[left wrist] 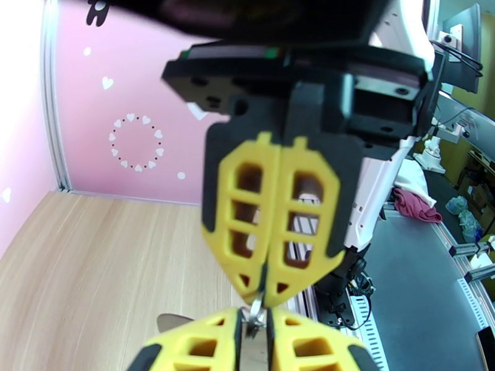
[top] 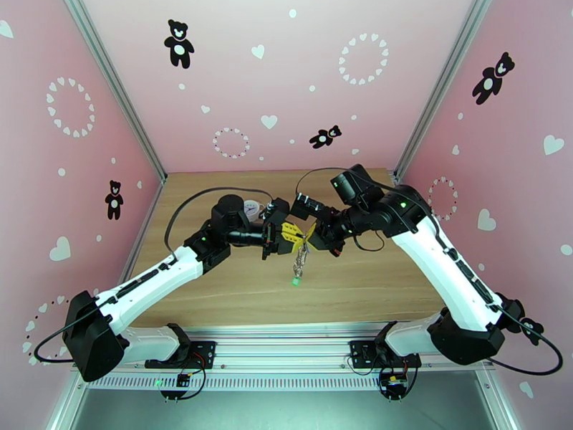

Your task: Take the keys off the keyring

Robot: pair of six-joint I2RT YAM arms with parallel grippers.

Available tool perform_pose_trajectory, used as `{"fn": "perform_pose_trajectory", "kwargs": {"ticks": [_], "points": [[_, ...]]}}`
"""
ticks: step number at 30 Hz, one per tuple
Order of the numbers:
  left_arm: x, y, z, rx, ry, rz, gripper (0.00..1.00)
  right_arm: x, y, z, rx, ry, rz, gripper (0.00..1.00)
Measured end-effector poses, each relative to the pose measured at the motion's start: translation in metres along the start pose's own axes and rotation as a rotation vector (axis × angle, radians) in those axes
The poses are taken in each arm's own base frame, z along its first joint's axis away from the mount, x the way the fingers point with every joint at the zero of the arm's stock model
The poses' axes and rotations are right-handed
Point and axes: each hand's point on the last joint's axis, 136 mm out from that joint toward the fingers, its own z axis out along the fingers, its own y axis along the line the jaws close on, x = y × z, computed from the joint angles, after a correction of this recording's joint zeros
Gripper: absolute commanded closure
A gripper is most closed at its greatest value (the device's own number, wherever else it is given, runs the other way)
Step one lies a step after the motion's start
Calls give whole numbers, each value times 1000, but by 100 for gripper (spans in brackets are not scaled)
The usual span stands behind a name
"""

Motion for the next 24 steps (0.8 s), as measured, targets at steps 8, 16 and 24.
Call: {"fn": "perform_pose_trajectory", "kwargs": {"ticks": [8, 16, 24], "points": [[-1, -1, 0, 4, -5, -12, 85, -6, 0, -1, 6, -31, -15, 100], [-1, -2, 0, 15, -3, -10, 98, -4, 0, -1, 8, -32, -17, 100], [-1, -2, -1, 12, -8, -1, 100, -5, -1, -1, 15, -43, -20, 93]]}}
